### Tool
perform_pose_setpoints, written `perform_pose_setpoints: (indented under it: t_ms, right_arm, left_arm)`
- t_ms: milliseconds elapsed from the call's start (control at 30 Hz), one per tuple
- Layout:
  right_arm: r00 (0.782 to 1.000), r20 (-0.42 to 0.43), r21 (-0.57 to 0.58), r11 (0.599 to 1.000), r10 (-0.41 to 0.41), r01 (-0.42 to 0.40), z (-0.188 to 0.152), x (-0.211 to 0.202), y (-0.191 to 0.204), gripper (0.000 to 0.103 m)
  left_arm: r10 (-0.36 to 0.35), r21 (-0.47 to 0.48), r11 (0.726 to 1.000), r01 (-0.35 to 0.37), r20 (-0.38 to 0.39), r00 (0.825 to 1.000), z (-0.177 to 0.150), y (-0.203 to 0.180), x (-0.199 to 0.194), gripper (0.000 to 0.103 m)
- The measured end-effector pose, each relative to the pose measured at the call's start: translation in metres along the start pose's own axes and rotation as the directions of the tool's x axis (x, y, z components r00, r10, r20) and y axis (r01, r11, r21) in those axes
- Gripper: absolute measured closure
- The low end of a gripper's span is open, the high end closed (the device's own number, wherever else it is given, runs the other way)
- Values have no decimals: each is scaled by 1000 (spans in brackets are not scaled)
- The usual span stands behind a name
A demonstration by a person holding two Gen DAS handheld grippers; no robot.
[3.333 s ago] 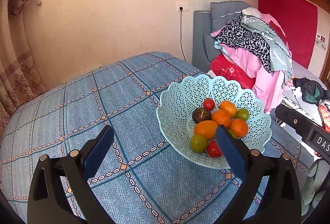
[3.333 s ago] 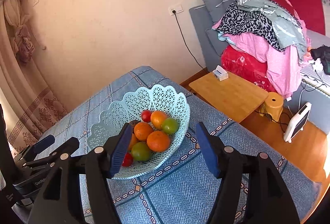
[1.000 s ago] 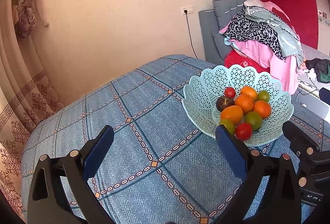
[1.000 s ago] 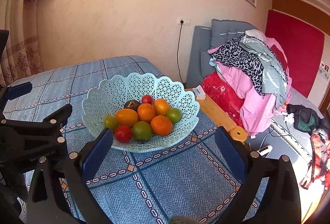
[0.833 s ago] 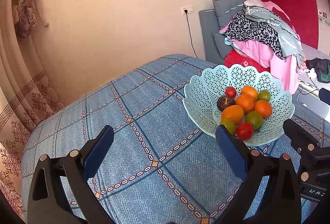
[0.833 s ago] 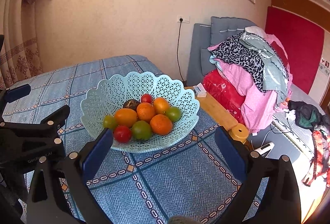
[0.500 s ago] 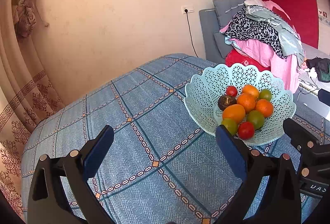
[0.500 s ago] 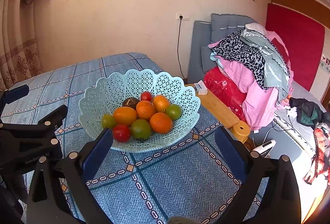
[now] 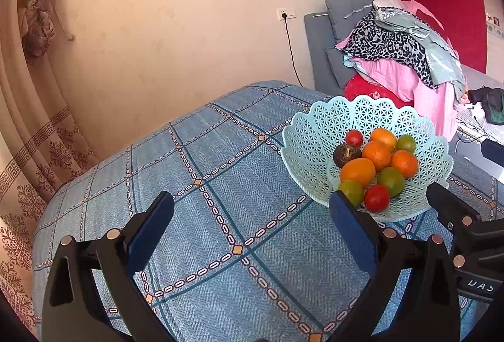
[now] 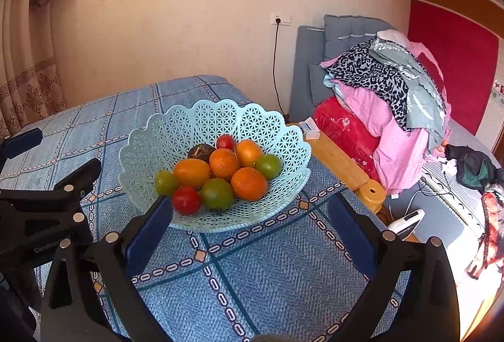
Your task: Organize fruits
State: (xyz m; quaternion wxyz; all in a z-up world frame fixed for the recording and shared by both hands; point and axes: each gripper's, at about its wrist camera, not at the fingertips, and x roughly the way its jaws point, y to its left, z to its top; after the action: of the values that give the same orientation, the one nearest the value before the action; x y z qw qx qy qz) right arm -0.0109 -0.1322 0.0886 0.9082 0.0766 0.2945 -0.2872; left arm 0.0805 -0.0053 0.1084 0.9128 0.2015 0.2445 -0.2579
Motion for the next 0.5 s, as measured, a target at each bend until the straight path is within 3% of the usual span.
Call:
perform_pose_setpoints:
  t_ms: [500]
  right_arm:
    - [1000, -7, 23, 1000, 1, 0, -1, 3, -1, 5]
  left_arm:
    - [1, 1, 1000, -1, -4, 1000, -2, -1, 2, 3]
